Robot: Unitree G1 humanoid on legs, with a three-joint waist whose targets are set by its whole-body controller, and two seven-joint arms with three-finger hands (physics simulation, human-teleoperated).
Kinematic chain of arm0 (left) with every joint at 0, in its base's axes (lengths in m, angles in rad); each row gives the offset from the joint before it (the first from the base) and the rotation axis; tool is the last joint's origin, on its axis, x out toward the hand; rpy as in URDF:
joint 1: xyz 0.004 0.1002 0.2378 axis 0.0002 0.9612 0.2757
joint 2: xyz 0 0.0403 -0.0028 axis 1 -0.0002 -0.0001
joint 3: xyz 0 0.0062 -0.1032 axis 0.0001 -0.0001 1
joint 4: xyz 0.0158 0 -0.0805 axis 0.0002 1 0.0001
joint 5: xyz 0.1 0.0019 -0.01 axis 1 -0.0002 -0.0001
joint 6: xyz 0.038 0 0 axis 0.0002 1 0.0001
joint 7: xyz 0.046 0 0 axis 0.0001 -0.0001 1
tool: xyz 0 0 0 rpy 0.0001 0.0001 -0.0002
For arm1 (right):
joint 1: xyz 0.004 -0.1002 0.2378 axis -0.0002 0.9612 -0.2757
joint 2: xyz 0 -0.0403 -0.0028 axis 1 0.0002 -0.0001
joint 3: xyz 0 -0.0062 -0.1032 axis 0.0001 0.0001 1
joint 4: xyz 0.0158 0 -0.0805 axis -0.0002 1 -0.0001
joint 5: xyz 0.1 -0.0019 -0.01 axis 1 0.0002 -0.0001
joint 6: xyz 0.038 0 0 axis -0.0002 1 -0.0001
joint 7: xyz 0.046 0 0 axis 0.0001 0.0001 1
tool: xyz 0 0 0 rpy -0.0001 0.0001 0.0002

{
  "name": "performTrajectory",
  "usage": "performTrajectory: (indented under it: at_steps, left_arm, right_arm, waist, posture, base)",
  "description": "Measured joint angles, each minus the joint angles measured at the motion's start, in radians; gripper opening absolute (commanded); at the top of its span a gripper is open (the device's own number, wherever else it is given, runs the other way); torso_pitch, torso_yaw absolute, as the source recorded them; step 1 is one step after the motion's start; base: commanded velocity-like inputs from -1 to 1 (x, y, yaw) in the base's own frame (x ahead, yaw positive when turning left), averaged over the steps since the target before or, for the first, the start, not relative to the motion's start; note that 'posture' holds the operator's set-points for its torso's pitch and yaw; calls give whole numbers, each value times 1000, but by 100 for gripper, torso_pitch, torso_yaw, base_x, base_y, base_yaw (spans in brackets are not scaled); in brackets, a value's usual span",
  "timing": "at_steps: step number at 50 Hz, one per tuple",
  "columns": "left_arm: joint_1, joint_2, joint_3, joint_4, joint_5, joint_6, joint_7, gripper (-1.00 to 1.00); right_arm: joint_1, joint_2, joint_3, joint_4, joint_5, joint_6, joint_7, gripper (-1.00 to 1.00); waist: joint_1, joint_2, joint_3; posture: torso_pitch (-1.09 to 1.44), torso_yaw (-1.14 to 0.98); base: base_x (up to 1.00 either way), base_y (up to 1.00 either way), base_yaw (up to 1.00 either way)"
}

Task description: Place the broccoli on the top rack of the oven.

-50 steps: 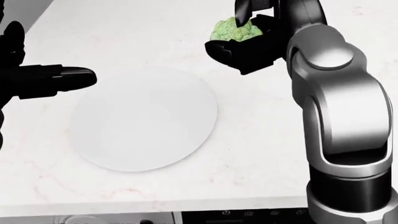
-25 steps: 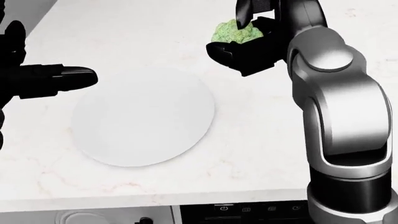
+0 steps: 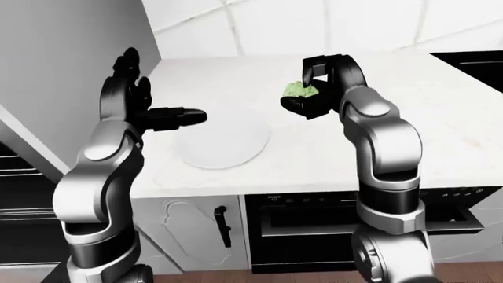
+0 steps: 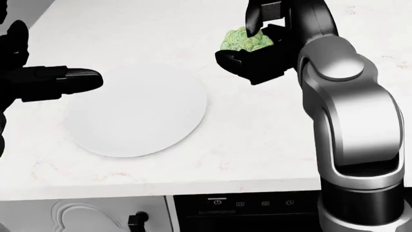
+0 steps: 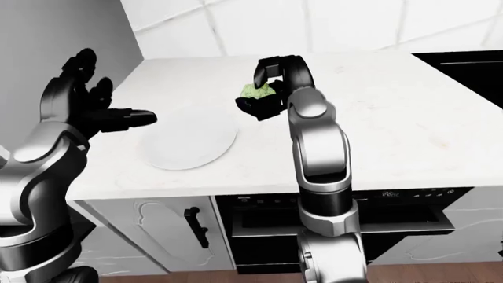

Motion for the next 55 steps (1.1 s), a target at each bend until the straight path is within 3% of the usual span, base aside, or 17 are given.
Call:
performTrajectory:
  at_steps: [3,4,8,15,19,23,30,33,34,37,42,46,48,52,55]
  left_arm:
    - [1,3,1,7,0,-1,-2,100]
    - [5,6,6,9,1,-1,-1,100]
    - [15,6,18,30,11,4,5,100]
    - [11,7,14,13,8,-15,2,100]
    - [2,5,12,10,9,-12,2,100]
    - [14,-8,-17,18,-1,-12,-8,100]
    - [9,-7,-5,21,9,-24,-6,100]
    - [4,-4,-2,19,11,-23,-5,100]
    - [7,-1,3,20,12,-22,-4,100]
    - [15,-1,12,30,17,-9,2,100]
    - [11,0,9,16,16,-18,0,100]
    - [5,-2,9,10,16,-18,1,100]
    - [18,-15,-5,-1,12,-23,-1,100]
    - [19,-16,-18,27,3,-15,-11,100]
    - [14,-12,-11,15,5,-19,-11,100]
  right_arm:
    - [-1,3,4,4,0,0,1,-100]
    - [2,9,9,5,1,-1,2,-100]
    - [11,16,29,11,14,9,15,-100]
    - [1,14,23,-7,3,-14,19,-100]
    - [3,10,21,-9,0,-12,24,-100]
    - [9,-4,-6,21,-16,1,19,-100]
    - [-27,-14,-8,39,-14,-15,19,-100]
    - [-39,-17,-5,31,-12,-18,20,-100]
    - [-36,-11,0,30,-11,-21,21,-100]
    - [-23,-5,17,38,0,-12,31,-100]
    - [-18,-3,10,20,-3,-13,28,-100]
    - [-18,-7,7,4,-5,-25,25,-100]
    - [-1,-11,-6,3,-9,-37,20,-100]
    - [8,-16,-14,42,-22,-18,9,-100]
    - [9,-18,-12,35,-24,-22,9,-100]
  waist:
    - [2,36,3]
    - [8,25,7]
    - [9,29,-9]
    - [0,-29,-14]
    - [-10,-88,-17]
    - [-12,-58,-5]
    - [8,0,7]
    - [12,37,4]
    - [18,26,6]
    - [13,31,-5]
    - [4,-10,-7]
    - [16,-81,16]
    - [6,-57,36]
    - [-10,-23,35]
    - [-22,24,26]
  posture:
    - [0,0]
    - [0,0]
    - [0,0]
    - [0,0]
    - [0,0]
    - [0,0]
    - [0,0]
    - [0,0]
    - [0,0]
    - [0,0]
    - [0,0]
    - [0,0]
    - [0,0]
    - [0,0]
    - [0,0]
  base:
    - [-18,-17,0]
    - [-18,-17,0]
    - [-19,-17,0]
    - [-18,-17,0]
    - [-18,-18,0]
    - [-19,-27,0]
    - [-18,-28,0]
    - [-18,-28,0]
    - [-18,-27,0]
    - [-18,-28,0]
    - [-18,-24,0]
    - [-3,-3,0]
    - [0,0,0]
    - [0,0,0]
    - [0,0,0]
